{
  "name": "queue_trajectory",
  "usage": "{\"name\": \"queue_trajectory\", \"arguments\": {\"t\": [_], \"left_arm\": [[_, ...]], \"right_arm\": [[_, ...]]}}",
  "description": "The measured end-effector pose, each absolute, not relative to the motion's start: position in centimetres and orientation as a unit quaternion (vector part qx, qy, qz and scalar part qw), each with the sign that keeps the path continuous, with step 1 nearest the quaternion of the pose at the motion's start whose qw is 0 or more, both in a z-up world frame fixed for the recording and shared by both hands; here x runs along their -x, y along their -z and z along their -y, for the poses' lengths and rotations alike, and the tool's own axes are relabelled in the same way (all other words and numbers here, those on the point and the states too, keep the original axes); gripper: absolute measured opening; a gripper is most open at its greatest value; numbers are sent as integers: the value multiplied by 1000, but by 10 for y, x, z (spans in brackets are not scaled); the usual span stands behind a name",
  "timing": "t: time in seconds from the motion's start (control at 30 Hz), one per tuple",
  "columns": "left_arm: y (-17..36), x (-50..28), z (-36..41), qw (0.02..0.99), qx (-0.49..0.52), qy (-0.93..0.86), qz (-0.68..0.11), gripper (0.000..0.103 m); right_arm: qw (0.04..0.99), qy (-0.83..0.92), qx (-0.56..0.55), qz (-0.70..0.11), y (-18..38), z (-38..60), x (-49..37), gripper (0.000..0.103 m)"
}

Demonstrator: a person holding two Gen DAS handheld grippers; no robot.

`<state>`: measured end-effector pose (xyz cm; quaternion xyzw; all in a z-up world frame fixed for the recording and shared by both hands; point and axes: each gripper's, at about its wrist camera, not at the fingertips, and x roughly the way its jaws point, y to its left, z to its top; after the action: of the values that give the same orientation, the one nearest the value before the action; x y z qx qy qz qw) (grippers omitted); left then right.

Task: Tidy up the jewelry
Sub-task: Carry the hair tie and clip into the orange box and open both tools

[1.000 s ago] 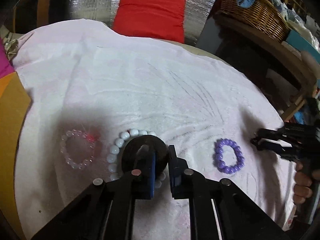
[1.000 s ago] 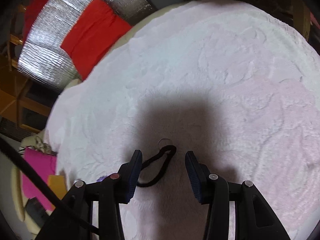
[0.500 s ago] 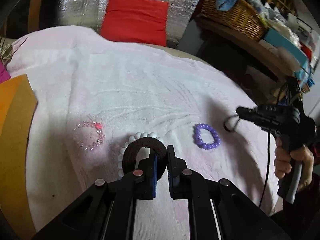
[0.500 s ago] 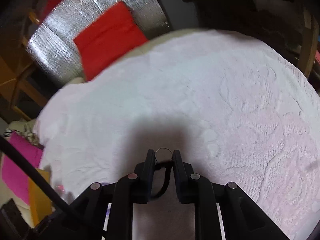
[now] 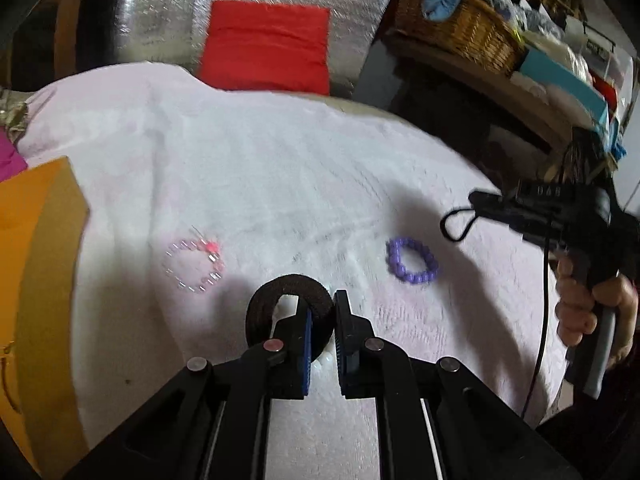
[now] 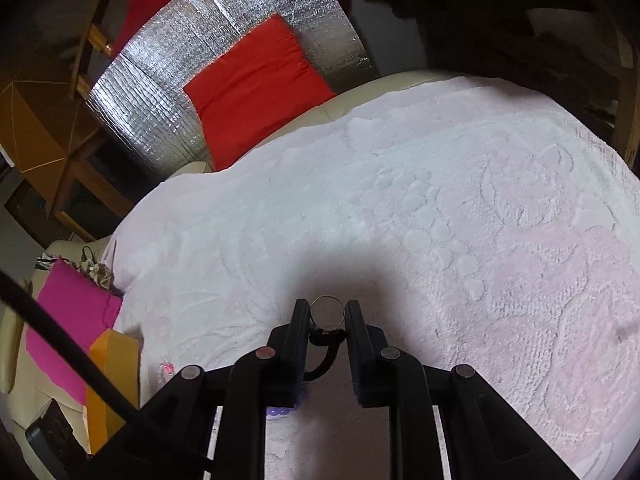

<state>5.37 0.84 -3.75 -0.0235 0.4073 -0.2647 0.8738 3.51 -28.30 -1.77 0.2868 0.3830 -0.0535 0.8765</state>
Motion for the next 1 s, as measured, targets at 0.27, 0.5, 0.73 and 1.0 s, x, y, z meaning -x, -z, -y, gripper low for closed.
{"name": "queue_trajectory", "arguments": {"t": [0.27, 0.5, 0.73, 1.0], "left_arm": [[-10, -24, -36, 910, 53, 219, -348, 9], [-35, 8, -68, 933, 68, 173, -307, 9], [-44, 22, -111, 950, 80, 104, -282, 9], [-32, 26, -151, 957, 42, 11, -288, 9]], "right_arm": [[882, -2, -296, -367, 6, 252, -36, 20], [893, -56, -277, -350, -7, 199, -35, 20], [896, -99, -256, -348, -14, 140, -29, 20], [898, -149, -239, -338, -22, 81, -22, 20]]}}
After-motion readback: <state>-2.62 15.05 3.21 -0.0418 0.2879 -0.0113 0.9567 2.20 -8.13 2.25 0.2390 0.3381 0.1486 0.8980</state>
